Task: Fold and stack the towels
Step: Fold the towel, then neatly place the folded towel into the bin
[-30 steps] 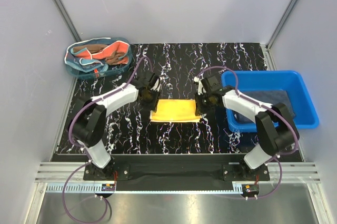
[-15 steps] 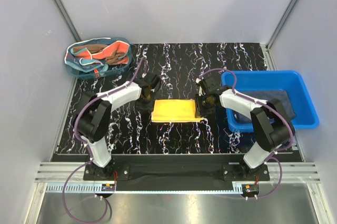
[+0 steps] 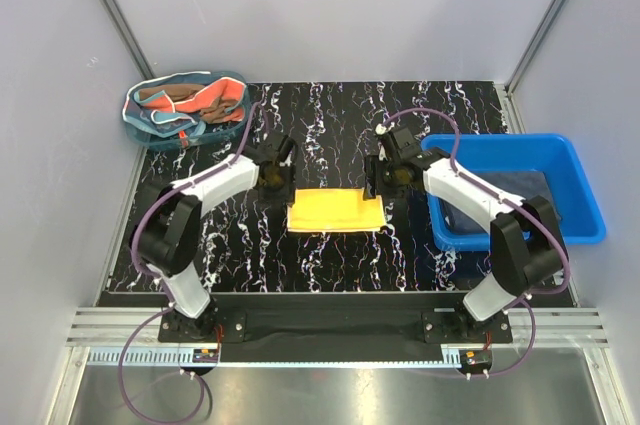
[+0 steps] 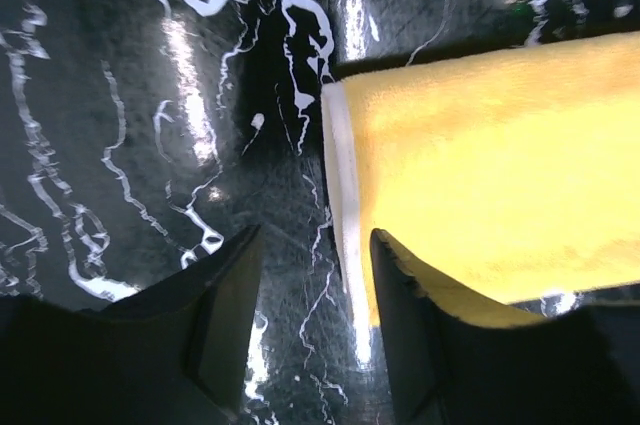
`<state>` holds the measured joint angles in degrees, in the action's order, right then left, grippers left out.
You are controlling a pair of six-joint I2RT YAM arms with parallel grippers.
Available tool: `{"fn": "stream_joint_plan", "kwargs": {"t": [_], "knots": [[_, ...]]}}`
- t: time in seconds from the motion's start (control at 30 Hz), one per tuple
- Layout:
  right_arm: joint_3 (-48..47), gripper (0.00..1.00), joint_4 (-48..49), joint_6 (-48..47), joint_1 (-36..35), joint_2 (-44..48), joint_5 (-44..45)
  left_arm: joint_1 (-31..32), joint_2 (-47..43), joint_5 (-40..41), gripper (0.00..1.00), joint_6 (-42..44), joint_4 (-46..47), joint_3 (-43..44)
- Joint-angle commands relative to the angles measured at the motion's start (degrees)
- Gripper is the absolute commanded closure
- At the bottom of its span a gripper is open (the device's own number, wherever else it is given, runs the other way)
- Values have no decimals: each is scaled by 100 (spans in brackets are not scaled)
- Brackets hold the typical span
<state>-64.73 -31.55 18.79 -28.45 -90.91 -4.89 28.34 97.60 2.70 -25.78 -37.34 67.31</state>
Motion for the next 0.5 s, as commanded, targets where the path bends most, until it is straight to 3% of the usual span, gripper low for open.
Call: {"fn": "stream_joint_plan", "kwargs": {"t": [0.0,0.2,0.27,0.47], "knots": [[-128,37,-53,125,67,-145,260,-13,338,-288,50,-129,359,-130],[22,34,228,143,190,-444,102,-30,637,169,69,-182,421,-262],[109,33,316,160,208,-523,-3,-48,698,240,81,-190,421,-297],[382,31,817,231,217,-805,-504,-39,681,196,83,-217,553,-491]]}}
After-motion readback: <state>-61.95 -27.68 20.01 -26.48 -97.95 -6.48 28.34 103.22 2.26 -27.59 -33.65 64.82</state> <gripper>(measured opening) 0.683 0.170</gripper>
